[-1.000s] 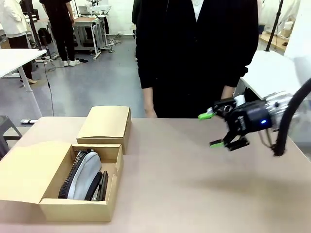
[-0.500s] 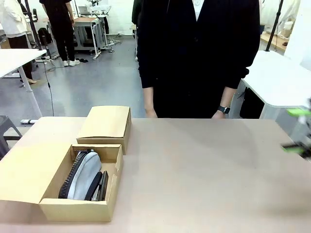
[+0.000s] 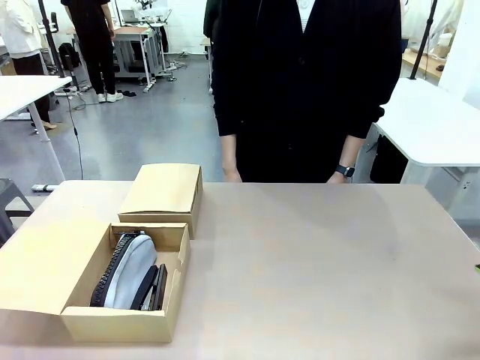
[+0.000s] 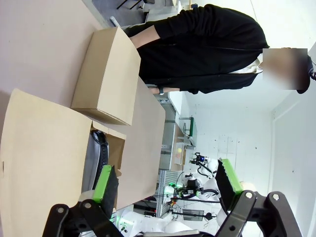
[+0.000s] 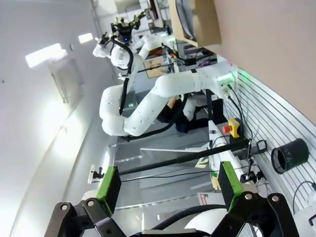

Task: Place items inside the box.
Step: Pick up a Pencil pouch or Stapler and place it inside the Mailer Box closest to the robot, then close the lid of the Mailer Box closest to the robot.

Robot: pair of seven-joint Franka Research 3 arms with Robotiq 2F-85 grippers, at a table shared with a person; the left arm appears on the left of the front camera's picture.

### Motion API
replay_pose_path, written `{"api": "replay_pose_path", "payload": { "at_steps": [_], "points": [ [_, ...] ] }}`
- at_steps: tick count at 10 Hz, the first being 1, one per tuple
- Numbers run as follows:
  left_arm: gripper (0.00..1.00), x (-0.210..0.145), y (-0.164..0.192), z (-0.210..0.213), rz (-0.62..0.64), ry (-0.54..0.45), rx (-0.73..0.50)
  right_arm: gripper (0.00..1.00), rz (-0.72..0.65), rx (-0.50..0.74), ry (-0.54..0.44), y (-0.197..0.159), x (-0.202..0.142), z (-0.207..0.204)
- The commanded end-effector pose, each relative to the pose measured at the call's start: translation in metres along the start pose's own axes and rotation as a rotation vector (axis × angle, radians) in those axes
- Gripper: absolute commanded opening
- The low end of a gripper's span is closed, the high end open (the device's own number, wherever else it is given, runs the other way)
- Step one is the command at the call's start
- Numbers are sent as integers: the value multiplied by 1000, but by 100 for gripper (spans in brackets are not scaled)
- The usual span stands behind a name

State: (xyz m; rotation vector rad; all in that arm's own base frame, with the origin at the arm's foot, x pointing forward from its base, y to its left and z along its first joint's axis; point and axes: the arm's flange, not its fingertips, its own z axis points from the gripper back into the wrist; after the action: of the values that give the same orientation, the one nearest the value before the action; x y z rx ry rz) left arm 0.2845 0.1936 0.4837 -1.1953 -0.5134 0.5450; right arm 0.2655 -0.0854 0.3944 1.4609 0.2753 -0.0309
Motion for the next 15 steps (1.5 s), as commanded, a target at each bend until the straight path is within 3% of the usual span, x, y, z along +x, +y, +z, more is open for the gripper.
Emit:
{"api": "replay_pose_path", "payload": {
  "at_steps": [1,10,12,15],
  "points": [
    [100,-5,2,-1,-12,2,-12,100,20,6,-1,12,2,-6],
    [100,0,0,0,0,0,0,100,20,6,-1,12,2,-6],
    [100,-18,-51,11,-396,130,-200,100,20,6,-1,12,2,-6],
    [100,-85,-77,-54,-855,370,-326,100,20,6,-1,12,2,-6]
  ]
}}
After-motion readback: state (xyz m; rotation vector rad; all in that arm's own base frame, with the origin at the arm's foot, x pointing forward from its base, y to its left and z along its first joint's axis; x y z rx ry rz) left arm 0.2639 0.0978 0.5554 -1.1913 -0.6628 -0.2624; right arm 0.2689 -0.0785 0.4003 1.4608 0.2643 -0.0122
